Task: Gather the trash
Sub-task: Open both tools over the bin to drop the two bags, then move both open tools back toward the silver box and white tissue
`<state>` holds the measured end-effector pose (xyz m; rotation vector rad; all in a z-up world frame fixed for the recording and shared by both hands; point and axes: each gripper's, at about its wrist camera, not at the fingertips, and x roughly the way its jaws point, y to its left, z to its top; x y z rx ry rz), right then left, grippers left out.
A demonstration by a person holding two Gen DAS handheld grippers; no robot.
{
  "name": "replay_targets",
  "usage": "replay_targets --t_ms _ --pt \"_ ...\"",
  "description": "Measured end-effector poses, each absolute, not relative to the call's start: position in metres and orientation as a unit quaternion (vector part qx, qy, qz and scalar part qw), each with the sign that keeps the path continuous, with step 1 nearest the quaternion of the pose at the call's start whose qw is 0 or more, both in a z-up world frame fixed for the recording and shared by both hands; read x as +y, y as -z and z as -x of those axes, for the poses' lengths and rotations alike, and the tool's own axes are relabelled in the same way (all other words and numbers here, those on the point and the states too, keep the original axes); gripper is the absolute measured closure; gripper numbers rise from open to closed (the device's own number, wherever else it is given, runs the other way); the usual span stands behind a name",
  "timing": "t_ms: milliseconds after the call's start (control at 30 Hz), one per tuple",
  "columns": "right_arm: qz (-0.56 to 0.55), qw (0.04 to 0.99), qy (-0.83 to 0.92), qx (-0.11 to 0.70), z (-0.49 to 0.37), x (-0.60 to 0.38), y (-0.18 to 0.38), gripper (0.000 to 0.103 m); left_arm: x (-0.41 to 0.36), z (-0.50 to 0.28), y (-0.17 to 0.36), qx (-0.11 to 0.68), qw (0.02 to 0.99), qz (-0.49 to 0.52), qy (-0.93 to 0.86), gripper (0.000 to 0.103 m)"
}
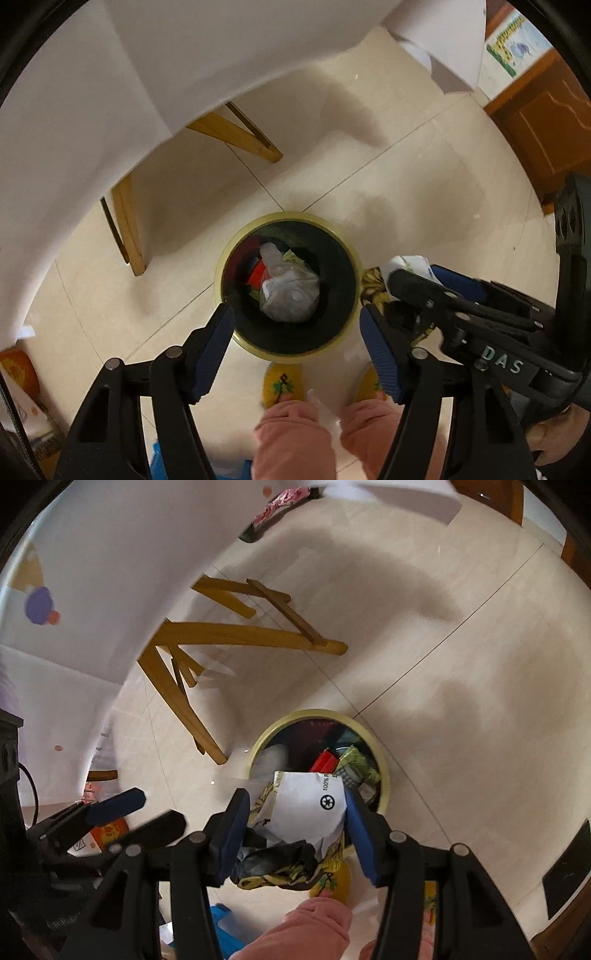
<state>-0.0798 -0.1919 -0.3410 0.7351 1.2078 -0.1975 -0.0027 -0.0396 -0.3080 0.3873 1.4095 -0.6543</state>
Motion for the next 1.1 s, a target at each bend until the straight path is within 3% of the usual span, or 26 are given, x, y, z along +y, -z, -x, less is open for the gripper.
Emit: replay_targets --t_ms 200,333,433,533,767,1100 --pt "-0.361 0.731 0.097 0.571 0.069 -0.190 0.376 0.046 -0.033 0.000 0.330 0.639 0.687 -0.197 0.283 0.028" --pt "-0.342 0.747 0.089 0.563 0.068 -0.181 0.369 0.033 -0.021 0.007 0.325 0.628 0.701 -0.197 0.275 0.018" --pt "-0.335 0.760 0.087 0.550 0.071 -0.178 0.357 0.033 -0.014 0.011 0.310 0.620 0.717 -0.188 0.259 0.011" --pt "-0.330 0.770 0.090 0.538 0.072 -0.179 0.345 0.033 -0.007 0.014 0.294 0.609 0.737 -0.170 0.239 0.010" --pt "-0.295 0.798 0.092 0.517 0.080 -0.174 0.297 0.033 0.002 0.032 0.241 0.595 0.761 -0.149 0.213 0.010" --pt "-0.260 0.843 0.084 0.464 0.089 -0.161 0.177 0.033 0.001 0.051 0.127 0.557 0.789 -0.147 0.213 0.010"
